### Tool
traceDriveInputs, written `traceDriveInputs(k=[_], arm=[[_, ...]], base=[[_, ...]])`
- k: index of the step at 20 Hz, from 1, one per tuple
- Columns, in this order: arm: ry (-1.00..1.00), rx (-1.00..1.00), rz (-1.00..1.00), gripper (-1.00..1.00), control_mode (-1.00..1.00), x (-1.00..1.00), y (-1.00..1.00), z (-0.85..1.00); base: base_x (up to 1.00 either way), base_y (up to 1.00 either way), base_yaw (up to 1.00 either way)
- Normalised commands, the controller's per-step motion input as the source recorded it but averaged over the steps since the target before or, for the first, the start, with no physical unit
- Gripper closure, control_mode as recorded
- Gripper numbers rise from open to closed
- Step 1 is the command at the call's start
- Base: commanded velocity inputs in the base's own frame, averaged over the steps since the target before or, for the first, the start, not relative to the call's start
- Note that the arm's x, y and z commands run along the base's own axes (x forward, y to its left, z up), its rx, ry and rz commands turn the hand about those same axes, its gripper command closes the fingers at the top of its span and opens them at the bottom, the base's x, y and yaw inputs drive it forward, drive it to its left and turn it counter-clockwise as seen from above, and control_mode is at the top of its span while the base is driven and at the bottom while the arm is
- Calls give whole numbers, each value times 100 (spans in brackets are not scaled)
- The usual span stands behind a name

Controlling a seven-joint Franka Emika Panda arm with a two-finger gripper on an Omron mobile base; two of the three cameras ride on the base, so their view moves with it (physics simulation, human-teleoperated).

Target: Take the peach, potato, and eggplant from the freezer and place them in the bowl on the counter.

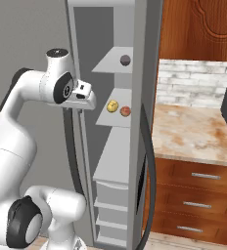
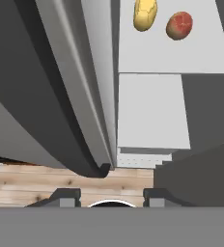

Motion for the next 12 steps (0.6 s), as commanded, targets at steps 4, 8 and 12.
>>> traceDriveInputs(k=[4,8,12], arm=[[0,0,0,-100,-100,-22,0,0],[-2,0,-6,-100,-100,-42,0,0],[-6,0,-5,-100,-100,-54,0,21]], base=[[0,0,0],[0,0,0],[0,0,0]])
